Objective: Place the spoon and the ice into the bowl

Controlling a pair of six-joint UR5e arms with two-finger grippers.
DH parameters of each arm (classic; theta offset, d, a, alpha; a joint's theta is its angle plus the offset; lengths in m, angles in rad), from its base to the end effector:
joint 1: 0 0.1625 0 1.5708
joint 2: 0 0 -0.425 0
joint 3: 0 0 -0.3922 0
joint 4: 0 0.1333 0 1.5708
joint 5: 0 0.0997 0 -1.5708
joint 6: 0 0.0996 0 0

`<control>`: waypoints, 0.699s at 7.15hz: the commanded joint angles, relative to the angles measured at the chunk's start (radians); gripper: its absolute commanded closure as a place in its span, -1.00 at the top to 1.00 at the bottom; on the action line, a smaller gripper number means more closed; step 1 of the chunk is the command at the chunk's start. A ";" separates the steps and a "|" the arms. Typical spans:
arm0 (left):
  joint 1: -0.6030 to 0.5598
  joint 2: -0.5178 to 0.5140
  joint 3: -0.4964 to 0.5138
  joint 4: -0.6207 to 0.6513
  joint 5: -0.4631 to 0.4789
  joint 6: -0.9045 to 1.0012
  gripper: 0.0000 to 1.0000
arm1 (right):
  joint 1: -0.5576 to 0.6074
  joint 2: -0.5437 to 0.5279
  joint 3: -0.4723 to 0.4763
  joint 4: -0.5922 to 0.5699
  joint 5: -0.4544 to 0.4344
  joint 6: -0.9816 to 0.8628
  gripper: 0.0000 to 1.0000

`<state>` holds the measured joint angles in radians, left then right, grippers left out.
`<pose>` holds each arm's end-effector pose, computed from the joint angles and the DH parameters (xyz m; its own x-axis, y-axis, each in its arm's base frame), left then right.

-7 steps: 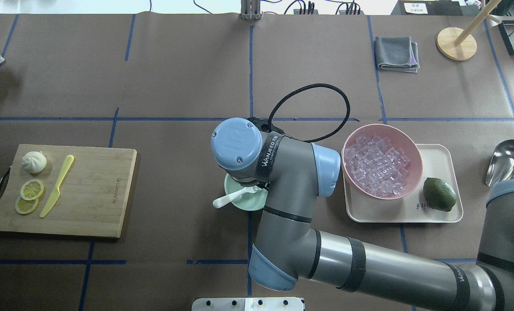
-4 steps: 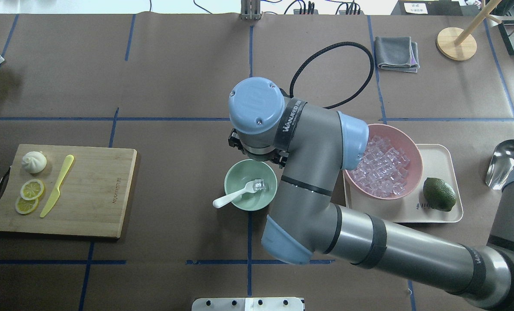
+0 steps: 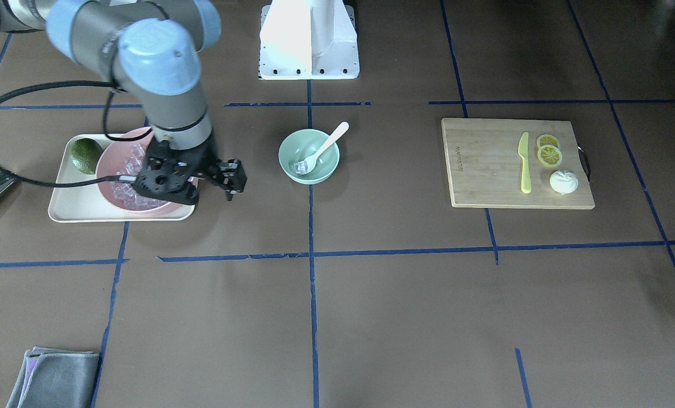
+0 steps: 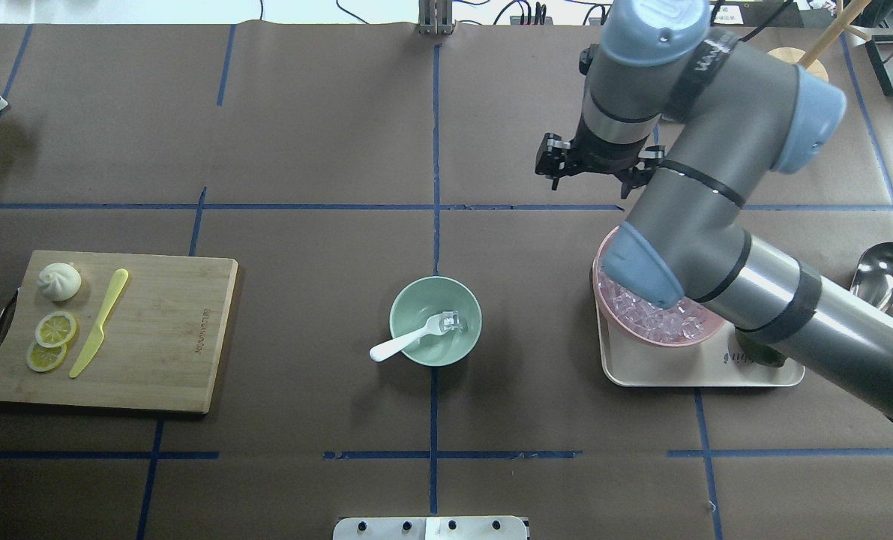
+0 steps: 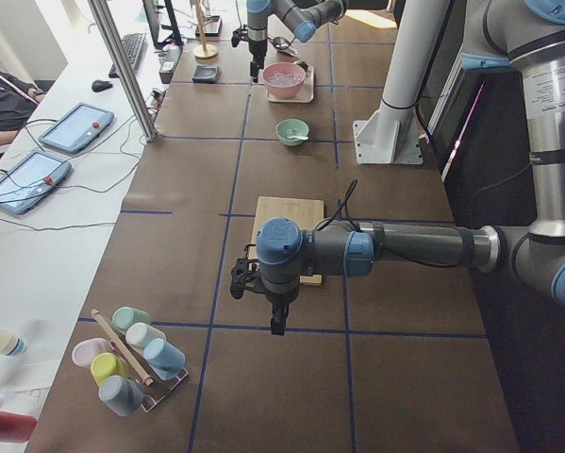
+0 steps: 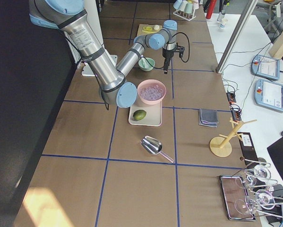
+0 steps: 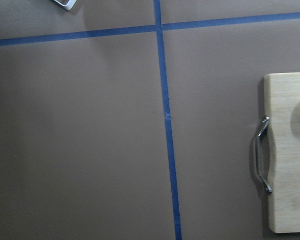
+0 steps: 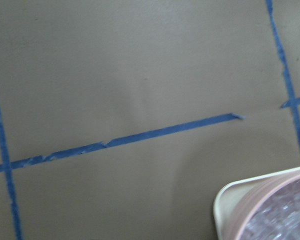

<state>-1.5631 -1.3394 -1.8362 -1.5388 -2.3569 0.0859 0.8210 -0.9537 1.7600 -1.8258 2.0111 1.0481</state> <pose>-0.0598 -0.3948 0.6330 0.7033 0.0926 -0.7048 -0.0683 0.9957 0.0627 -0.3762 -0.5373 0.2506 0.7576 0.1508 0.6351 -0.1520 0.9870 -0.0531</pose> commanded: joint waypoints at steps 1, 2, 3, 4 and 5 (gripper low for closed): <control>0.000 0.000 0.012 -0.001 0.004 0.000 1.00 | 0.107 -0.193 0.119 0.002 0.052 -0.245 1.00; 0.000 0.000 0.014 0.000 0.004 0.000 1.00 | 0.175 -0.282 0.177 0.003 0.111 -0.341 1.00; 0.000 0.000 0.014 0.000 0.004 0.000 1.00 | 0.234 -0.380 0.218 0.003 0.135 -0.467 1.00; 0.000 0.002 0.014 0.000 0.004 0.000 1.00 | 0.297 -0.455 0.233 0.002 0.138 -0.596 1.00; 0.000 0.017 0.008 -0.001 0.004 0.000 1.00 | 0.367 -0.517 0.236 0.002 0.174 -0.720 1.00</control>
<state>-1.5631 -1.3340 -1.8242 -1.5389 -2.3531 0.0859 1.1041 -1.3826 1.9806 -1.8234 2.1518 0.4845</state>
